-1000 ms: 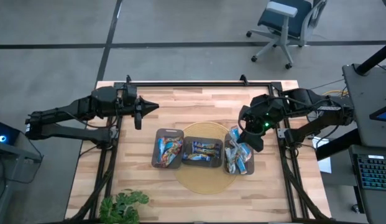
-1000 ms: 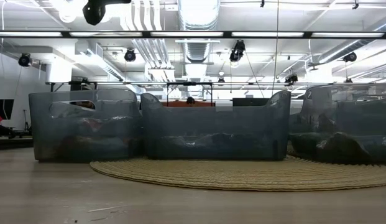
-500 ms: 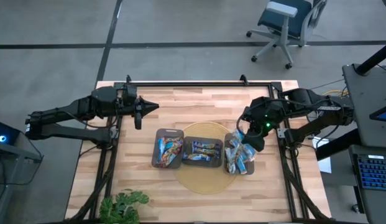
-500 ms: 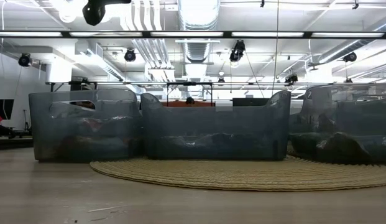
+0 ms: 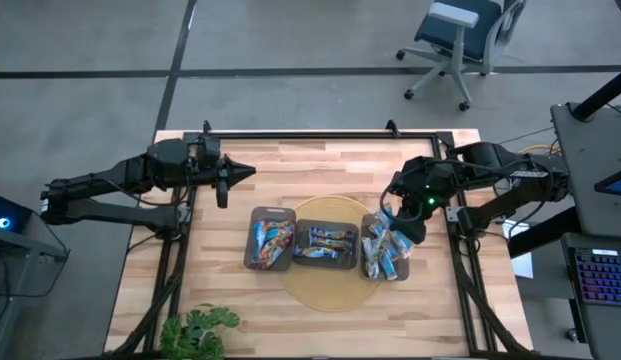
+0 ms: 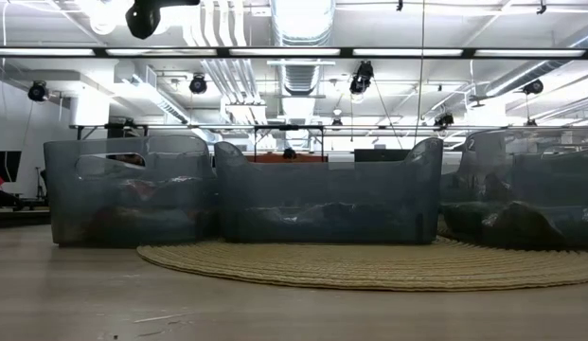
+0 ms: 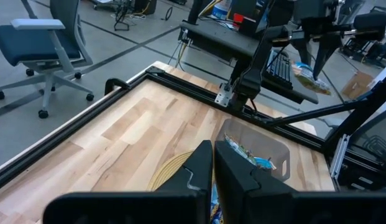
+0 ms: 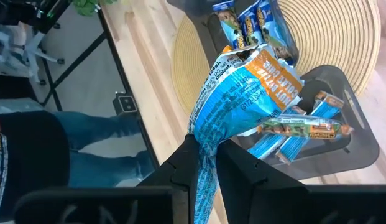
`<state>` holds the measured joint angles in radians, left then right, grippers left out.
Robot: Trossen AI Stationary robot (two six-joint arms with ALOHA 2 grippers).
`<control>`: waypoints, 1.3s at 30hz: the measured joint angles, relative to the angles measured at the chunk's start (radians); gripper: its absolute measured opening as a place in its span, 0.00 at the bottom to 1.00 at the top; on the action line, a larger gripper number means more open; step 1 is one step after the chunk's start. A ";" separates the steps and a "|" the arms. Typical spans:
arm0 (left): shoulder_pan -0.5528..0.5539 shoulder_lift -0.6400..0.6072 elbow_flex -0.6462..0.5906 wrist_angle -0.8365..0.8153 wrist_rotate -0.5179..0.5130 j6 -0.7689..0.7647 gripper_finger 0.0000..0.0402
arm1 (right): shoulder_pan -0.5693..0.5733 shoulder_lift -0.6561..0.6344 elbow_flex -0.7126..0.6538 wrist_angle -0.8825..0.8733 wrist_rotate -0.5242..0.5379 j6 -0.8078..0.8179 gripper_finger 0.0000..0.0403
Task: Pick and place Granola Bars by type
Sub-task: Put the orange granola bar into the right black bin
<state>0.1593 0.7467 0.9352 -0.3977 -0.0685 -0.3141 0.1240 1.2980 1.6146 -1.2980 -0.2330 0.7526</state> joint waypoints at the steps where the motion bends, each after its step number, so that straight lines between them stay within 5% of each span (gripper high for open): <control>1: 0.000 0.000 0.000 0.000 0.000 0.000 0.00 | 0.000 0.000 0.000 0.000 0.002 0.001 0.11; 24: 0.000 0.000 0.000 -0.008 0.002 -0.001 0.00 | -0.008 0.066 -0.130 -0.005 0.122 0.026 0.11; 39: 0.000 0.000 0.000 -0.007 0.002 -0.001 0.00 | -0.029 0.066 -0.460 0.243 0.086 0.036 0.11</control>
<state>0.1594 0.7471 0.9348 -0.4049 -0.0666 -0.3149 0.0952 1.3636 1.1546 -1.0553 -0.1467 0.7889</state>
